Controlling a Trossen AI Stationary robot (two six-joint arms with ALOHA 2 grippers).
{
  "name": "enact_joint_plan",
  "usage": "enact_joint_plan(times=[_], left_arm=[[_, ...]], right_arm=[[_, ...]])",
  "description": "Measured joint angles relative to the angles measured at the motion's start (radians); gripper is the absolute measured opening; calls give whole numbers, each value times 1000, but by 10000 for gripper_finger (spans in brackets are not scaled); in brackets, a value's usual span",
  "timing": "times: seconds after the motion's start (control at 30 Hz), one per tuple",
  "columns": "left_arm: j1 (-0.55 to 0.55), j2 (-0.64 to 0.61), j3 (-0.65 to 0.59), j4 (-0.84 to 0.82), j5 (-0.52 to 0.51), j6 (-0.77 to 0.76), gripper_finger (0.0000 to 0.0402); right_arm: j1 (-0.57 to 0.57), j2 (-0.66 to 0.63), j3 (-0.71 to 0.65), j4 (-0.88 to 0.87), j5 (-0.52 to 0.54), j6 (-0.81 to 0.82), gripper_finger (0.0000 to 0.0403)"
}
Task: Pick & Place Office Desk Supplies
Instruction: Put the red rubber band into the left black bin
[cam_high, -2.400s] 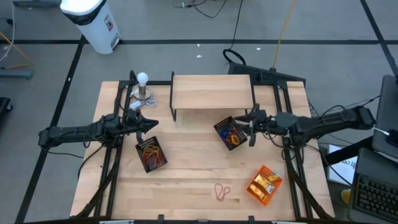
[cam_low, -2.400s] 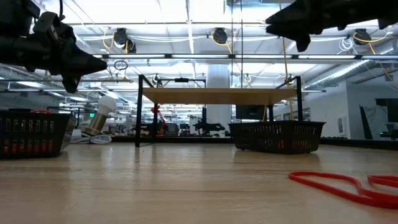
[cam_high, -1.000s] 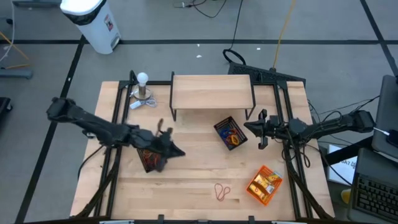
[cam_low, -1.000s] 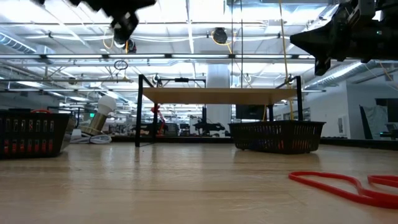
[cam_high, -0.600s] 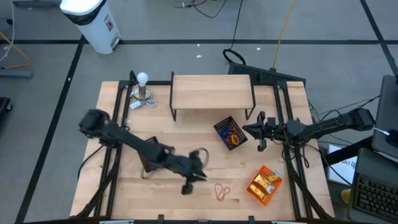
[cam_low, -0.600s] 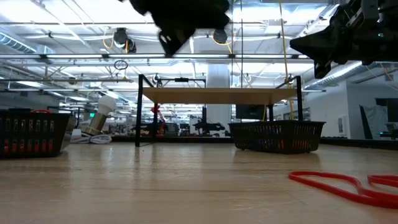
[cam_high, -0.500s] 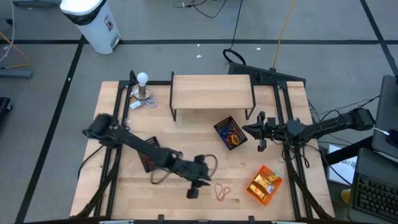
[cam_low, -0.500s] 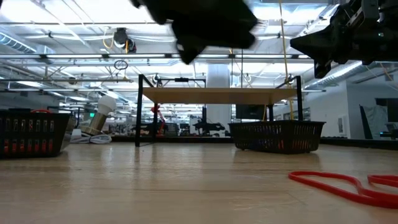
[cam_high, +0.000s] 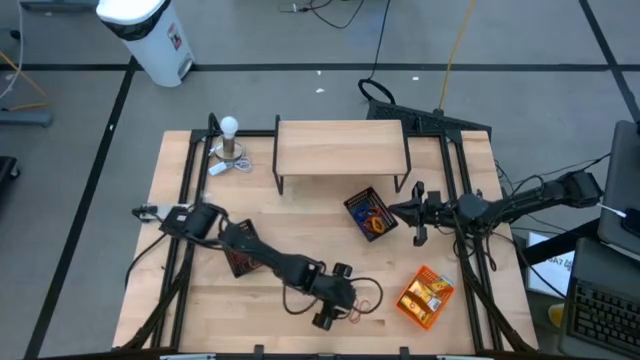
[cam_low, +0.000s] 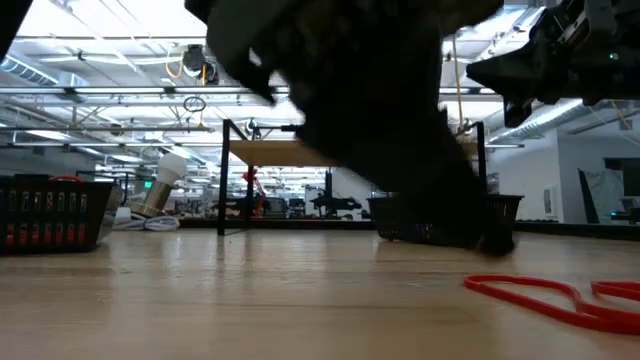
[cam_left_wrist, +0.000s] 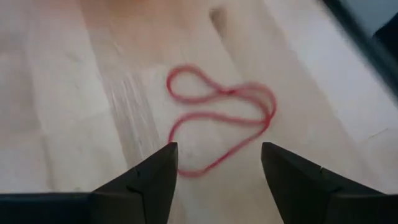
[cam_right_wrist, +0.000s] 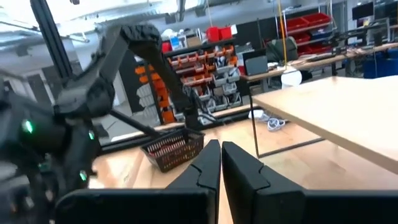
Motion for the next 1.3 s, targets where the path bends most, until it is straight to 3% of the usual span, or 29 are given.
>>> enact_joint_plan(times=[0.73,1.3], left_arm=[[13,56,18,23,5,159,217],[56,78,18,47,106,191,143]], right_arm=[[6,15,-1,71,0,-37,7],[5,15,0,71,1,-48,7]])
